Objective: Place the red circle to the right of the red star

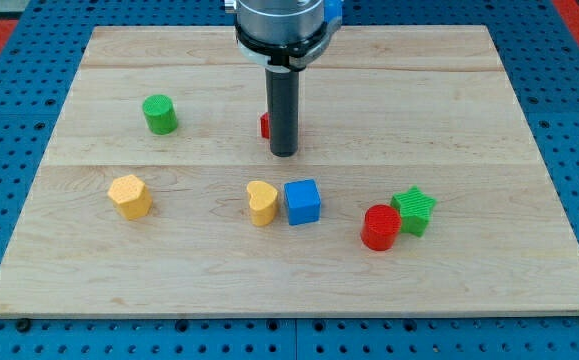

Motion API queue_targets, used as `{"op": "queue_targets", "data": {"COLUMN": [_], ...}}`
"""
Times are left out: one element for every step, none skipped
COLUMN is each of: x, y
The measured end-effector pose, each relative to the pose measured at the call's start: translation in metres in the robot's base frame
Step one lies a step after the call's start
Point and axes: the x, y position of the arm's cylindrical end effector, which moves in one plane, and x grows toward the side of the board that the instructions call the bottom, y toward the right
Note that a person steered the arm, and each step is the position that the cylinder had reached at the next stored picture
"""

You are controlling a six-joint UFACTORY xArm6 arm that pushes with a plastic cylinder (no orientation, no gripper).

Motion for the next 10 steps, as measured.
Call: {"op": "queue_targets", "data": {"x": [-0.007, -0.014, -0.018, -0.025, 0.008, 0.015, 0.075, 0.125, 0.167, 0.190], "y": [0.004, 0.009, 0.011, 0.015, 0.058, 0.185, 0.236, 0.204, 0.167, 0.144]}}
